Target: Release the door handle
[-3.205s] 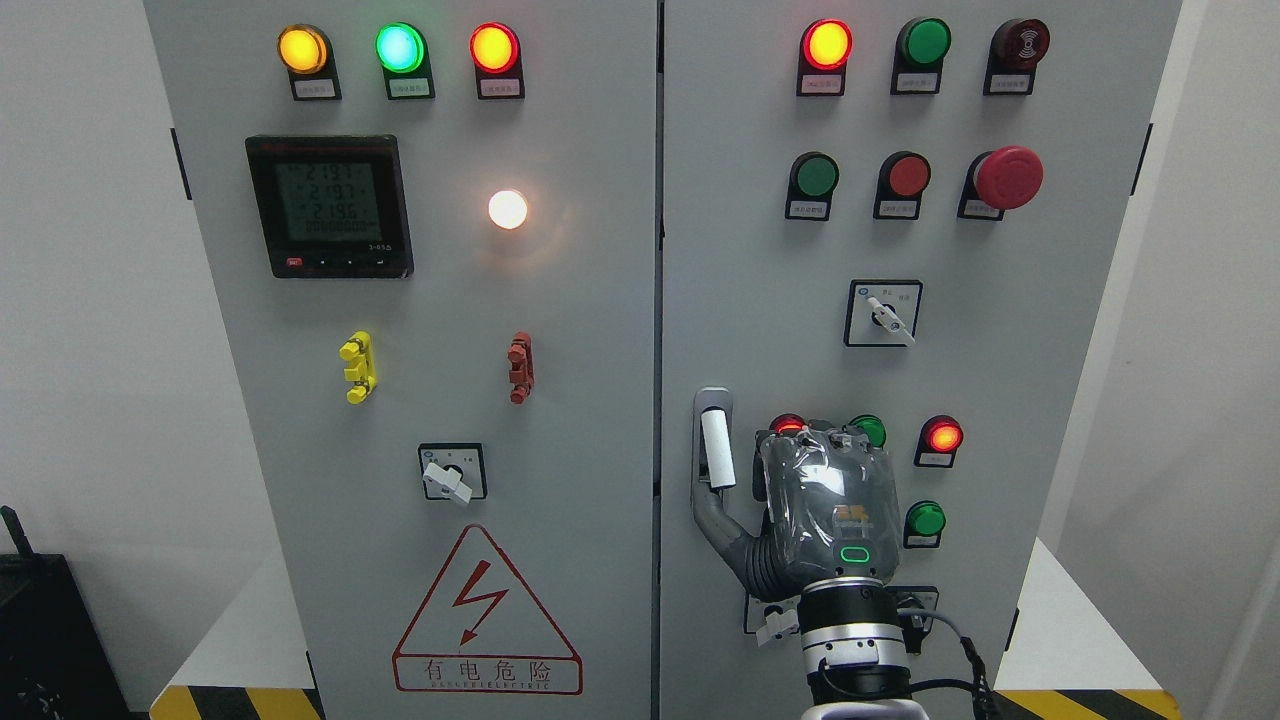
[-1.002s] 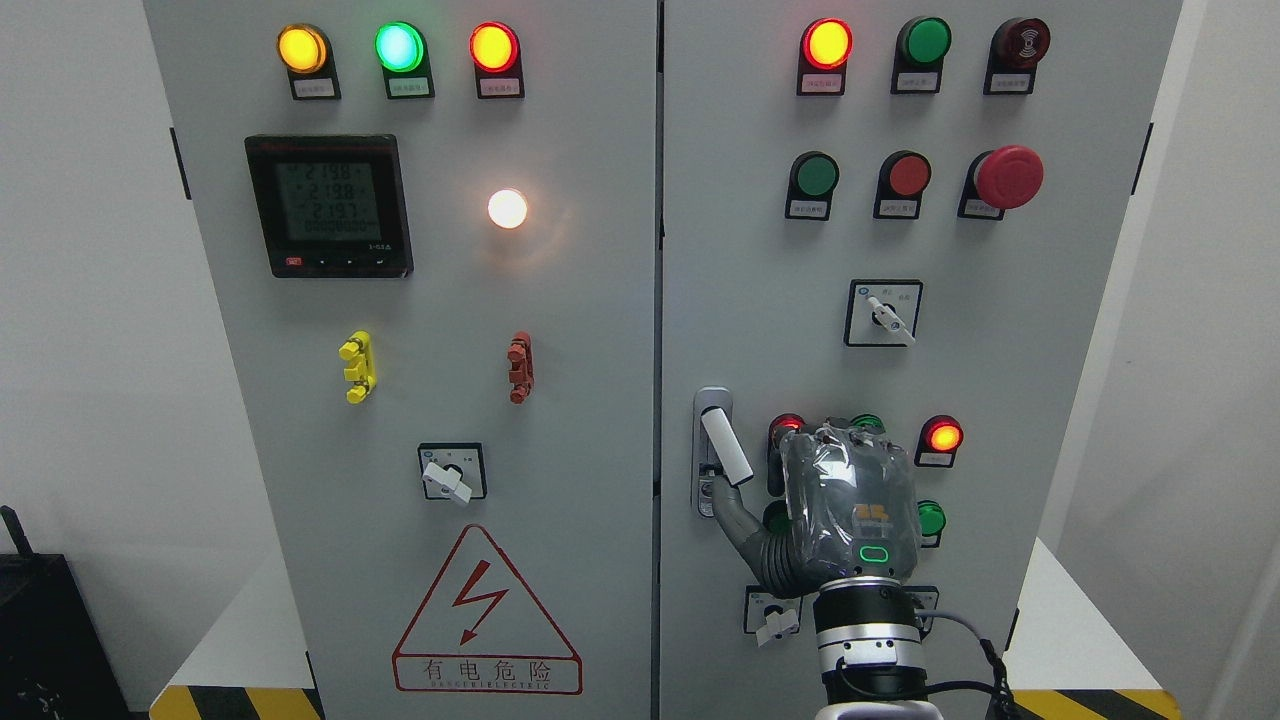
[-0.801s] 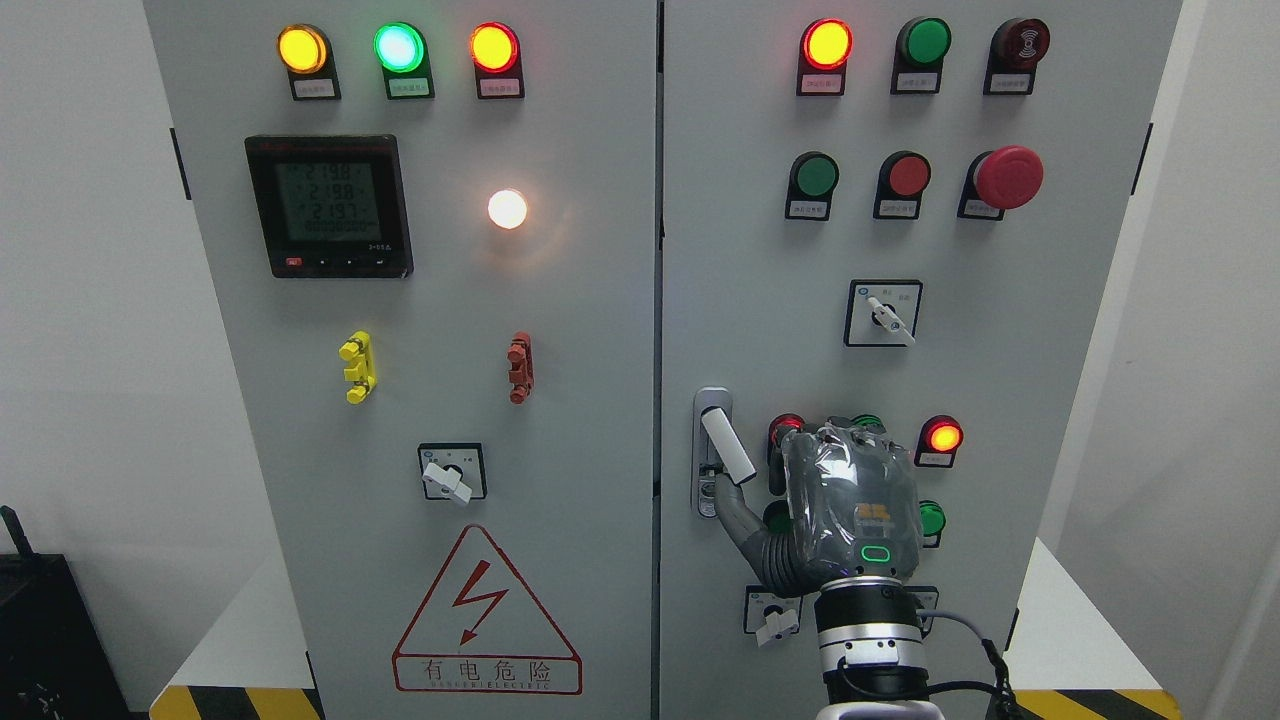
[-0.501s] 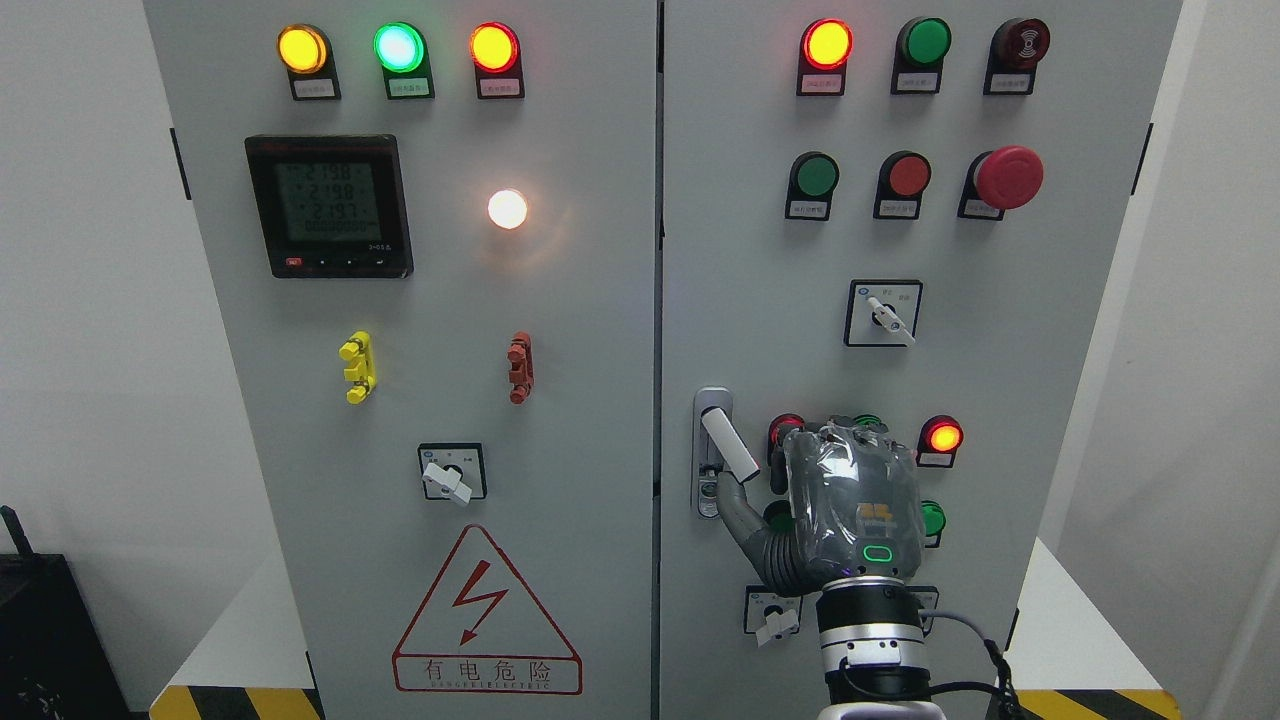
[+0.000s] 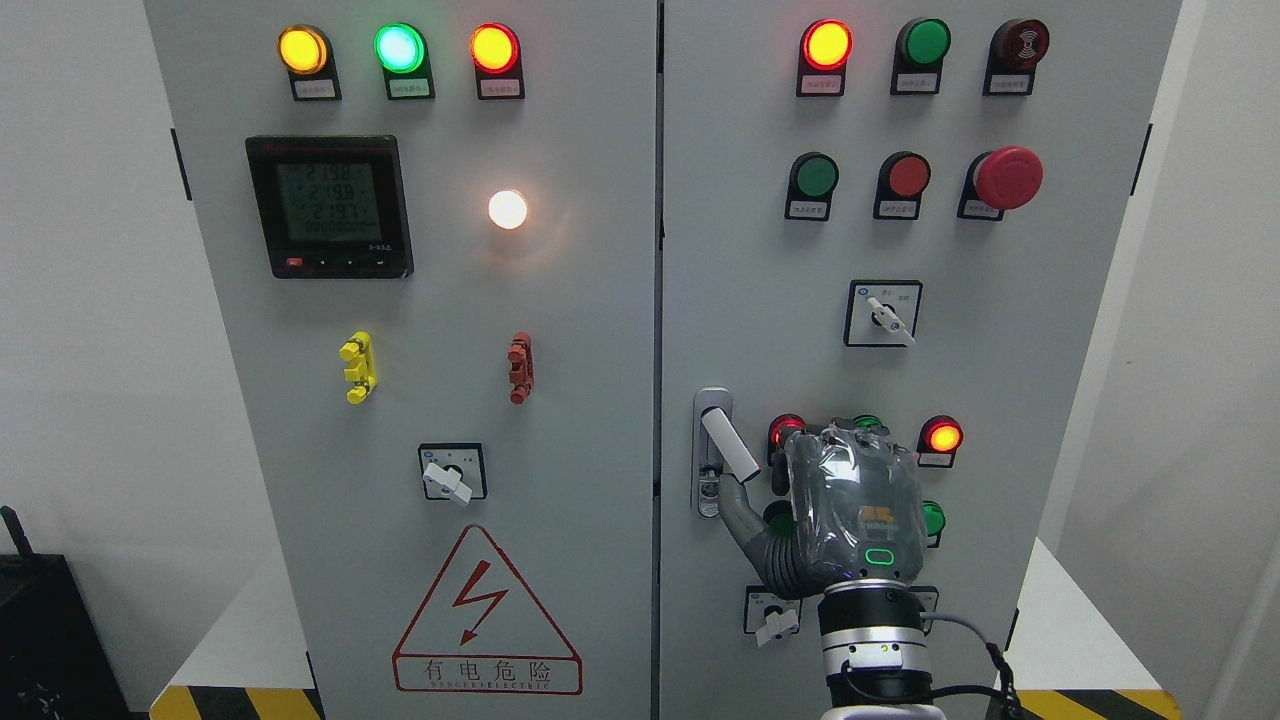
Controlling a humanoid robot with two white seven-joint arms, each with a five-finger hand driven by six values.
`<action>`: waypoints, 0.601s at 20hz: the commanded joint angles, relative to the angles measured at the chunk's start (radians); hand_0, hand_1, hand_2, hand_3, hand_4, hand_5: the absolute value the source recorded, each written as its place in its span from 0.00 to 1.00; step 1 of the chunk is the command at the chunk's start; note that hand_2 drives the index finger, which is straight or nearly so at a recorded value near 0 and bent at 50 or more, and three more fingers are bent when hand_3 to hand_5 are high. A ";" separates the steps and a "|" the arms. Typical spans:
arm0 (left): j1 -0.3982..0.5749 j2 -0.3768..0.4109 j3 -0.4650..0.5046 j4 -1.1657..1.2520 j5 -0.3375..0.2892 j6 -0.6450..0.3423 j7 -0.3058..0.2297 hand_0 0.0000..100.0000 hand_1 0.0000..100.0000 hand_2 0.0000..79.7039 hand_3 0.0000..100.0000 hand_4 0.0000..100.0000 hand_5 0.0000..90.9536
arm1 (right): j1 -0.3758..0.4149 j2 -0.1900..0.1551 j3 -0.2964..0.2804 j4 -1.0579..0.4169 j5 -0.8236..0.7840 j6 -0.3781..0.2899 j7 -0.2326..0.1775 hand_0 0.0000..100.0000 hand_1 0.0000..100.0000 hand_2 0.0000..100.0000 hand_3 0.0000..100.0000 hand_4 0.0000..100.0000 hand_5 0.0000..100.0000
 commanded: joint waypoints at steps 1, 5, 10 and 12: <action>0.000 0.000 0.000 0.001 0.000 0.001 0.001 0.00 0.00 0.04 0.17 0.13 0.00 | -0.001 -0.001 -0.013 -0.002 -0.002 -0.001 0.006 0.41 0.47 0.74 0.86 0.71 0.50; 0.000 0.000 0.000 0.000 0.000 0.000 0.001 0.00 0.00 0.04 0.17 0.13 0.00 | -0.004 -0.004 -0.014 -0.001 -0.028 0.013 0.003 0.43 0.47 0.75 0.86 0.71 0.50; 0.000 0.000 0.000 0.000 0.000 0.001 0.001 0.00 0.00 0.04 0.17 0.13 0.00 | -0.007 -0.005 -0.014 -0.001 -0.036 0.016 0.003 0.44 0.47 0.75 0.86 0.71 0.50; 0.000 0.000 0.000 0.000 0.000 0.000 0.001 0.00 0.00 0.04 0.17 0.13 0.00 | -0.008 -0.007 -0.014 -0.001 -0.036 0.016 0.003 0.45 0.47 0.74 0.86 0.71 0.50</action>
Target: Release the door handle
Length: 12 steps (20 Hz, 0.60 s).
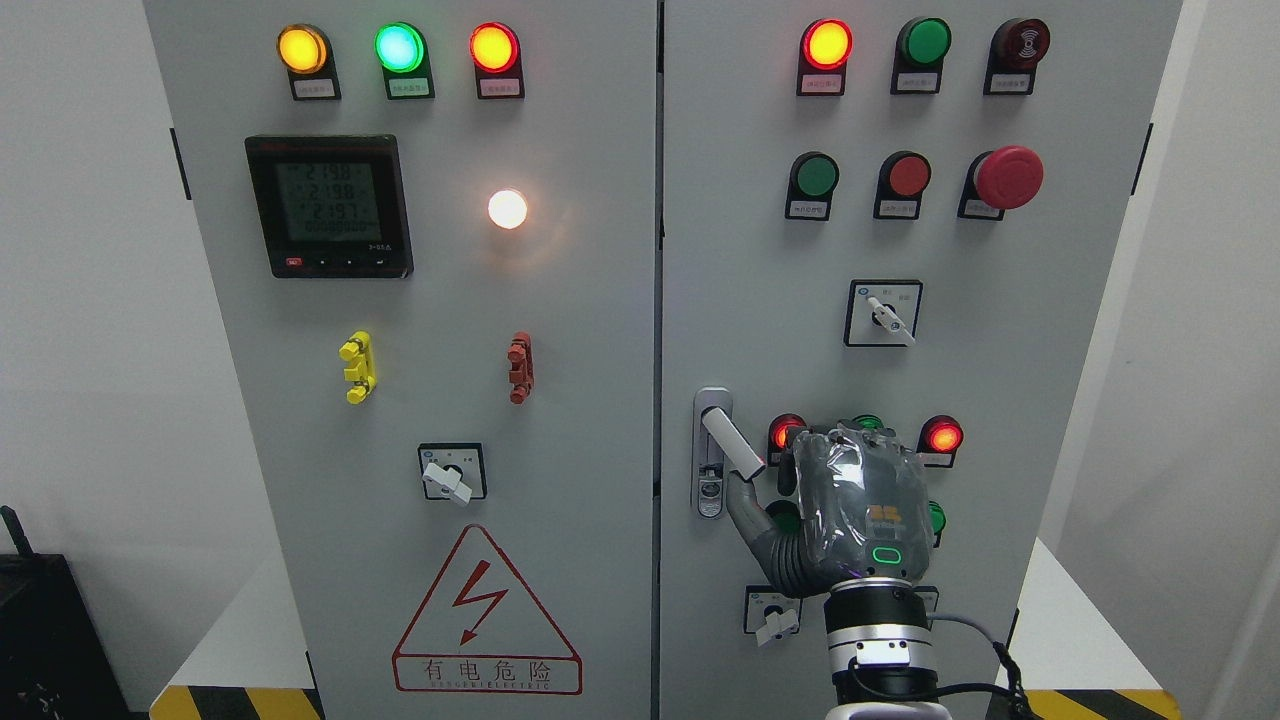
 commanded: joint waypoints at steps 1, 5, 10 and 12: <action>0.000 0.000 0.000 0.000 0.000 0.001 0.001 0.00 0.00 0.04 0.17 0.13 0.00 | -0.003 -0.004 -0.005 0.000 -0.009 0.002 -0.005 0.45 0.46 0.74 0.86 0.71 0.50; 0.000 0.000 0.000 0.000 0.000 0.001 0.001 0.00 0.00 0.04 0.17 0.13 0.00 | -0.006 -0.006 -0.005 0.002 -0.009 0.002 -0.005 0.46 0.46 0.74 0.86 0.71 0.50; 0.000 0.000 0.000 0.000 0.000 -0.001 0.001 0.00 0.00 0.04 0.17 0.13 0.00 | -0.006 -0.007 -0.013 0.005 -0.010 0.005 -0.008 0.46 0.46 0.74 0.86 0.71 0.50; 0.000 0.000 0.000 0.000 0.000 -0.001 0.001 0.00 0.00 0.04 0.17 0.13 0.00 | -0.006 -0.007 -0.013 0.003 -0.010 0.005 -0.008 0.46 0.46 0.74 0.86 0.71 0.50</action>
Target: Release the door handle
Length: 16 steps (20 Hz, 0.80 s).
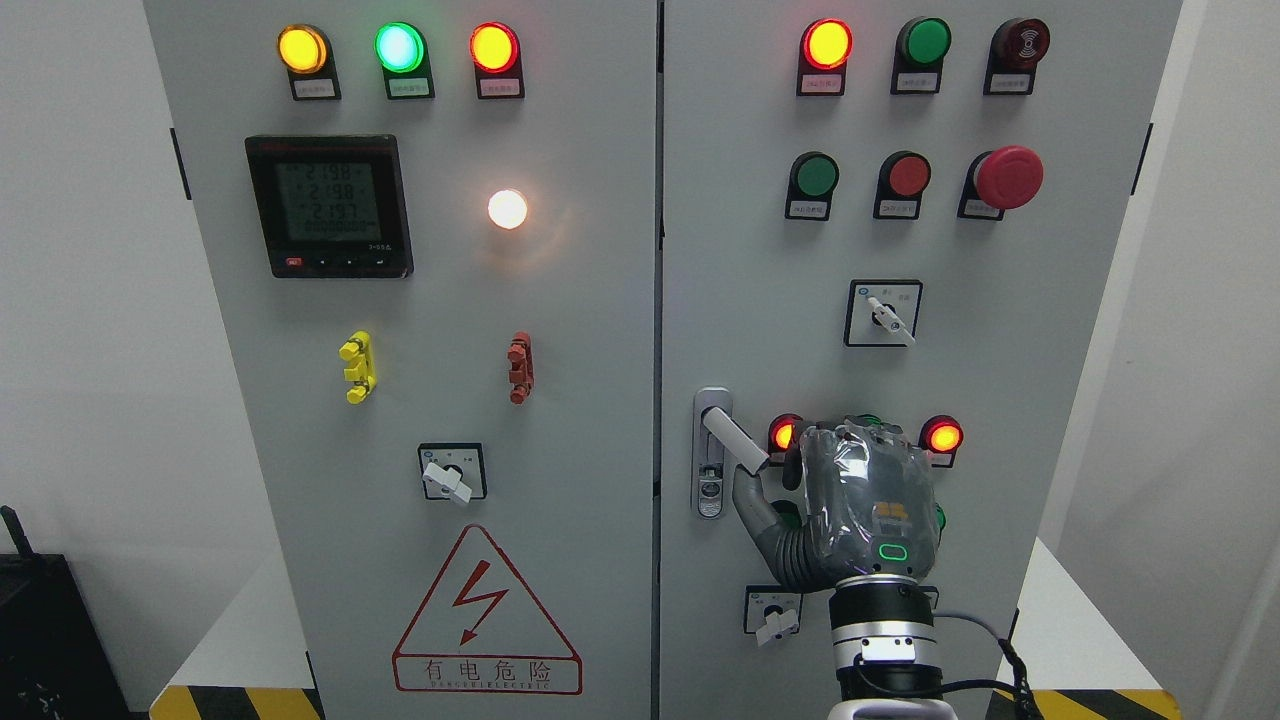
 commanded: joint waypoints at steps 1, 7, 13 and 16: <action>0.000 0.000 0.000 0.000 0.000 -0.001 0.002 0.00 0.00 0.04 0.17 0.13 0.00 | -0.001 -0.003 -0.007 0.001 -0.010 0.000 -0.001 0.46 0.46 0.74 0.86 0.71 0.50; 0.000 0.000 0.000 0.000 0.000 0.001 0.001 0.00 0.00 0.04 0.18 0.13 0.00 | -0.003 -0.003 -0.007 0.000 -0.022 0.000 -0.014 0.46 0.46 0.74 0.86 0.71 0.50; 0.000 0.000 0.000 0.001 0.000 0.001 0.001 0.00 0.00 0.04 0.17 0.13 0.00 | -0.004 -0.005 -0.008 0.000 -0.022 0.000 -0.015 0.46 0.46 0.74 0.86 0.71 0.50; 0.000 0.000 0.000 0.000 0.000 -0.001 0.001 0.00 0.00 0.04 0.17 0.13 0.00 | -0.006 -0.005 -0.015 0.004 -0.022 0.000 -0.017 0.46 0.46 0.74 0.86 0.71 0.50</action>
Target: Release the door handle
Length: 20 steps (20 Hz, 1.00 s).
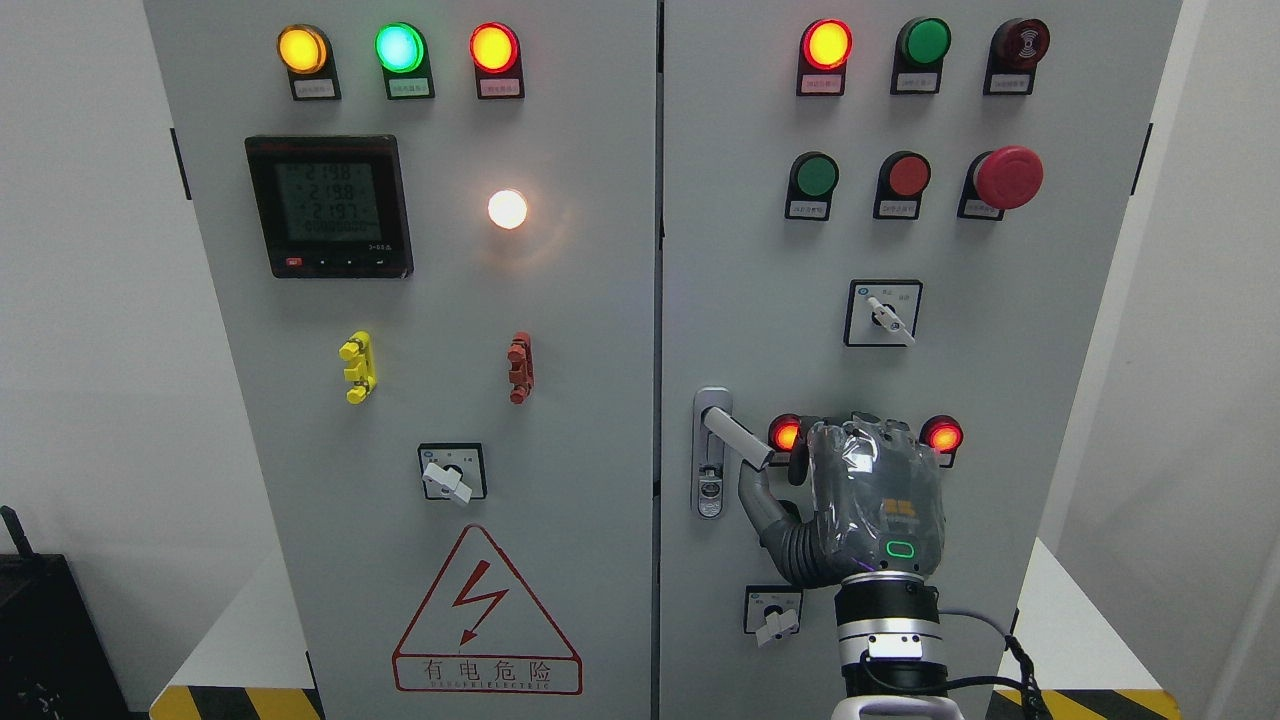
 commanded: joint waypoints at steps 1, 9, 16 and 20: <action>0.000 0.000 0.000 0.000 0.000 0.001 0.001 0.00 0.00 0.04 0.17 0.13 0.00 | -0.001 -0.002 -0.008 0.004 -0.002 -0.001 -0.002 0.46 0.46 0.74 0.86 0.71 0.50; 0.000 0.000 0.000 0.000 0.000 0.001 0.001 0.00 0.00 0.04 0.17 0.13 0.00 | -0.009 -0.006 -0.014 0.005 -0.005 -0.001 -0.016 0.46 0.46 0.74 0.86 0.71 0.50; 0.000 0.000 0.000 0.000 0.000 0.001 0.001 0.00 0.00 0.04 0.17 0.13 0.00 | -0.017 -0.006 -0.014 0.005 -0.025 -0.001 -0.023 0.46 0.46 0.74 0.86 0.71 0.50; 0.000 0.000 0.000 0.000 0.000 0.001 0.001 0.00 0.00 0.04 0.17 0.13 0.00 | -0.020 -0.006 -0.014 0.007 -0.032 -0.001 -0.023 0.46 0.45 0.74 0.85 0.71 0.50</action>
